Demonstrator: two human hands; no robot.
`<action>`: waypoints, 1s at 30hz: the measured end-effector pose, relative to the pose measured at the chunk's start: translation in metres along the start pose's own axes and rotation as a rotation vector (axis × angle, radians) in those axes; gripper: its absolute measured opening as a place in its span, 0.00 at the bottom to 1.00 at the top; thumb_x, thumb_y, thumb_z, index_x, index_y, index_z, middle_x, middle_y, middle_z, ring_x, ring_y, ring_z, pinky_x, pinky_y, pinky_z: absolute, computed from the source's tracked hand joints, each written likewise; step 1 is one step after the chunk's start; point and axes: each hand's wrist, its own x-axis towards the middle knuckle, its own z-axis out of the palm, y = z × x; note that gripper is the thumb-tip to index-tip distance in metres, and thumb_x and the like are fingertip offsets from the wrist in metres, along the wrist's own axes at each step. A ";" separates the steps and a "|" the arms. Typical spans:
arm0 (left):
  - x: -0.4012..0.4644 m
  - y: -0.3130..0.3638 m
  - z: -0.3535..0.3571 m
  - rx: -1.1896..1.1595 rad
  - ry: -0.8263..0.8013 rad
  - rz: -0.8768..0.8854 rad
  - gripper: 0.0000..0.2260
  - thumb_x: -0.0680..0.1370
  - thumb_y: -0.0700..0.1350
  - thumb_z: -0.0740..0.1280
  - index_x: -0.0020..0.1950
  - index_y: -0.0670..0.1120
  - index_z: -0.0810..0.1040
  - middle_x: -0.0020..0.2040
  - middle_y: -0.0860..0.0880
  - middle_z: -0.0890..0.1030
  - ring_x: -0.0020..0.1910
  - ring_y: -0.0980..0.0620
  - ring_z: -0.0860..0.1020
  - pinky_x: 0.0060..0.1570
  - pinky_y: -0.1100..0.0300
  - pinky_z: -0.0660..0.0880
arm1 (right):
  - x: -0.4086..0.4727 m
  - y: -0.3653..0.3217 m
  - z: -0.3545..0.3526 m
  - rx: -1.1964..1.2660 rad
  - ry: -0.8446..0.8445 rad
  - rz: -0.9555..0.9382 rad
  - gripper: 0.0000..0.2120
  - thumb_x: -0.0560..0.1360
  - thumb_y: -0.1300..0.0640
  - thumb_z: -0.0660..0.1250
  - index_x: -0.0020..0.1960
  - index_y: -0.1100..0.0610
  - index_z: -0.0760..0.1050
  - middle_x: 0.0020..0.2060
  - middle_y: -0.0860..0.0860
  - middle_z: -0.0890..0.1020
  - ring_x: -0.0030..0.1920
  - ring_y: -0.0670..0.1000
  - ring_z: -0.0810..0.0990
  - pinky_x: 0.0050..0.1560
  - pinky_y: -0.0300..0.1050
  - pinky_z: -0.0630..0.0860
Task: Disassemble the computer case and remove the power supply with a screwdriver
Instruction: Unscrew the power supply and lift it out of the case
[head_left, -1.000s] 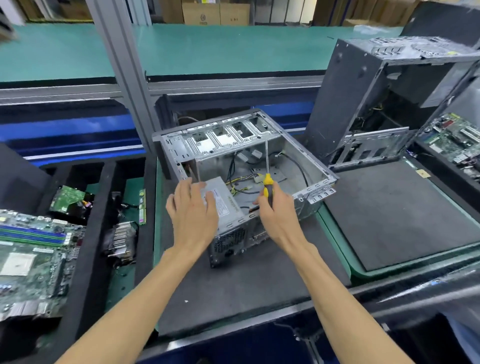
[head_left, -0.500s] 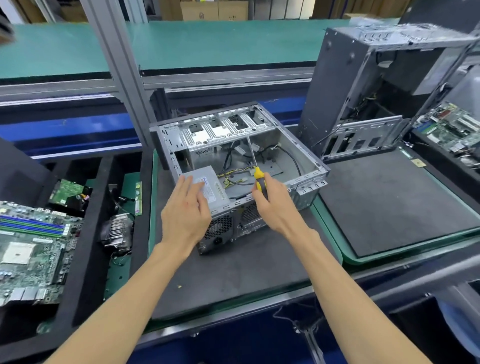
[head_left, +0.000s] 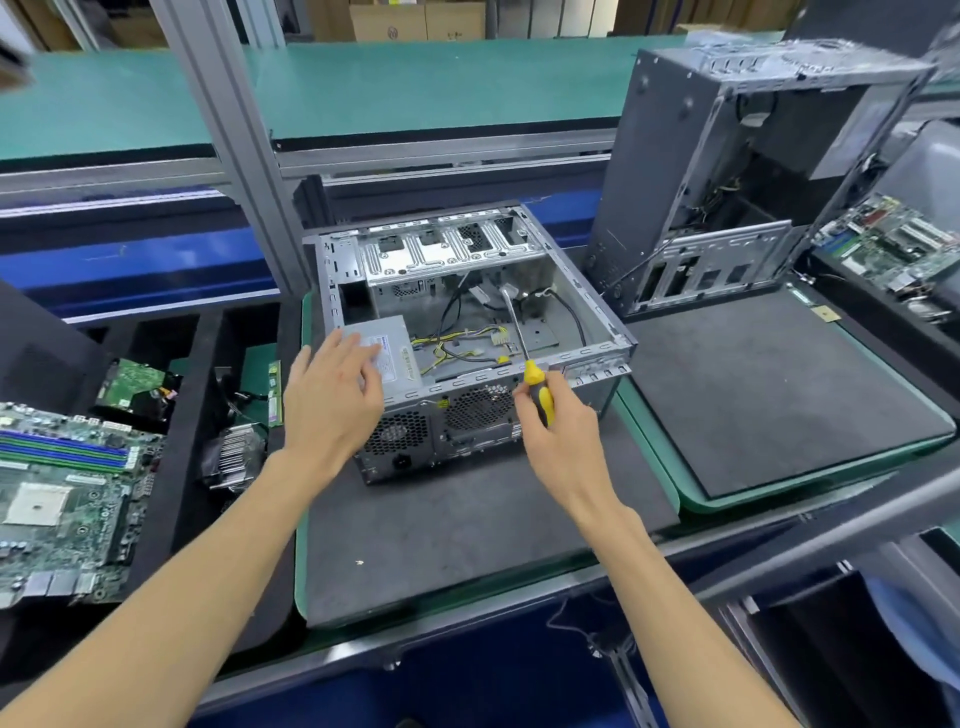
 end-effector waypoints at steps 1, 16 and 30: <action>-0.002 0.002 0.000 0.034 0.007 0.032 0.21 0.81 0.49 0.52 0.64 0.46 0.80 0.68 0.46 0.78 0.74 0.47 0.68 0.74 0.44 0.59 | -0.006 0.000 0.003 0.048 -0.014 0.042 0.11 0.83 0.51 0.62 0.41 0.47 0.69 0.26 0.41 0.69 0.27 0.45 0.63 0.28 0.37 0.62; -0.031 0.011 0.005 0.006 0.042 0.423 0.22 0.76 0.46 0.73 0.71 0.49 0.76 0.70 0.51 0.76 0.68 0.52 0.76 0.69 0.49 0.71 | -0.079 -0.004 0.055 0.433 -0.292 0.535 0.16 0.85 0.47 0.57 0.51 0.55 0.78 0.23 0.45 0.64 0.21 0.45 0.59 0.21 0.36 0.56; -0.031 0.015 0.004 -0.054 0.045 0.380 0.19 0.77 0.44 0.72 0.67 0.50 0.79 0.68 0.52 0.78 0.68 0.54 0.75 0.71 0.52 0.69 | -0.077 -0.009 0.055 0.454 -0.294 0.524 0.16 0.85 0.48 0.57 0.50 0.57 0.77 0.24 0.45 0.63 0.22 0.45 0.58 0.21 0.36 0.56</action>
